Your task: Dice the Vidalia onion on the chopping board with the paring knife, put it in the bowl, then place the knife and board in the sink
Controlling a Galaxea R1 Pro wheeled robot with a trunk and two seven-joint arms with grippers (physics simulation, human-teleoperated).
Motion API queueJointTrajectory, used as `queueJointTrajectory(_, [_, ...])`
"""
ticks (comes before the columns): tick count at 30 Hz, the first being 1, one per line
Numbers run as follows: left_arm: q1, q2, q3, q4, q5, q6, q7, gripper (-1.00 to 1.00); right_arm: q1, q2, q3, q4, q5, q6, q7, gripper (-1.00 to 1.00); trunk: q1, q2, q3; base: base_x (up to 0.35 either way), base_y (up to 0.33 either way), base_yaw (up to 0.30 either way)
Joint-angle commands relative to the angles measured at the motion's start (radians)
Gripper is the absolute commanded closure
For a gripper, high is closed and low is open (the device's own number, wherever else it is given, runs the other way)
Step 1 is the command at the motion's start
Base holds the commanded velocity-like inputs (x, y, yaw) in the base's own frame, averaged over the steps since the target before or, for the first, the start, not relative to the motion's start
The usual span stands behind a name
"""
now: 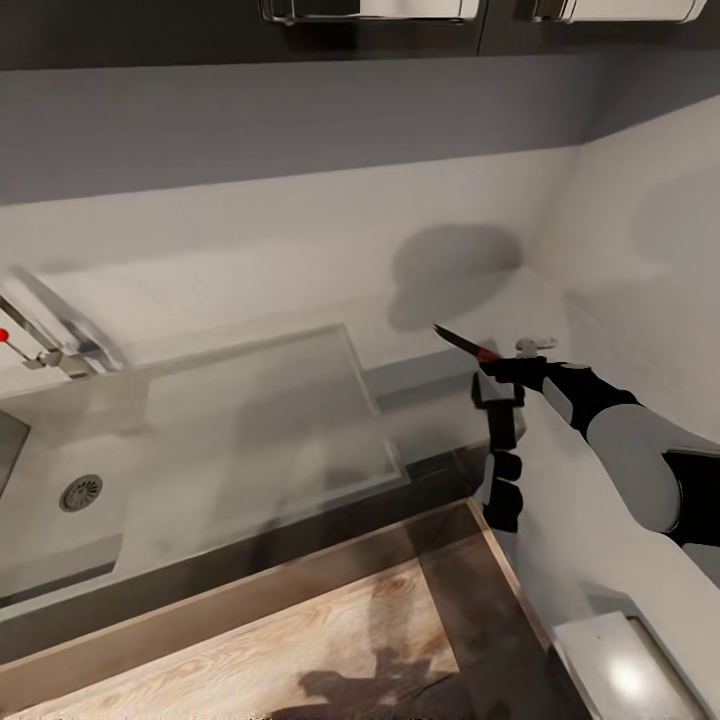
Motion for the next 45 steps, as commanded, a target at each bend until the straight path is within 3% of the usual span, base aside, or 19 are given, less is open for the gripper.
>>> queueJointTrajectory(1, [0.000,0.002,-0.007,-0.001,0.010,-0.002,0.007,-1.00,0.000,0.000,-0.007,-0.002,0.010,0.005,0.005,-1.00,0.001,-0.002,-0.003,0.001,-0.001,0.000])
queueJointTrajectory(28, [0.000,0.001,-0.007,0.001,0.010,-0.002,0.007,-1.00,0.000,0.000,-0.007,-0.002,0.010,0.005,0.004,-1.00,0.001,-0.002,-0.037,0.027,-0.016,0.000])
queueJointTrajectory(29, [0.000,0.001,-0.007,0.001,0.010,-0.002,0.007,-1.00,0.000,0.000,-0.007,-0.002,0.010,0.005,0.004,1.00,0.001,-0.002,-0.037,0.000,0.000,0.000])
queueJointTrajectory(45, [0.000,0.001,-0.007,0.001,0.010,-0.002,0.007,-1.00,0.000,0.000,-0.007,-0.002,0.010,0.005,0.001,1.00,0.001,-0.002,-0.034,0.000,0.000,0.000])
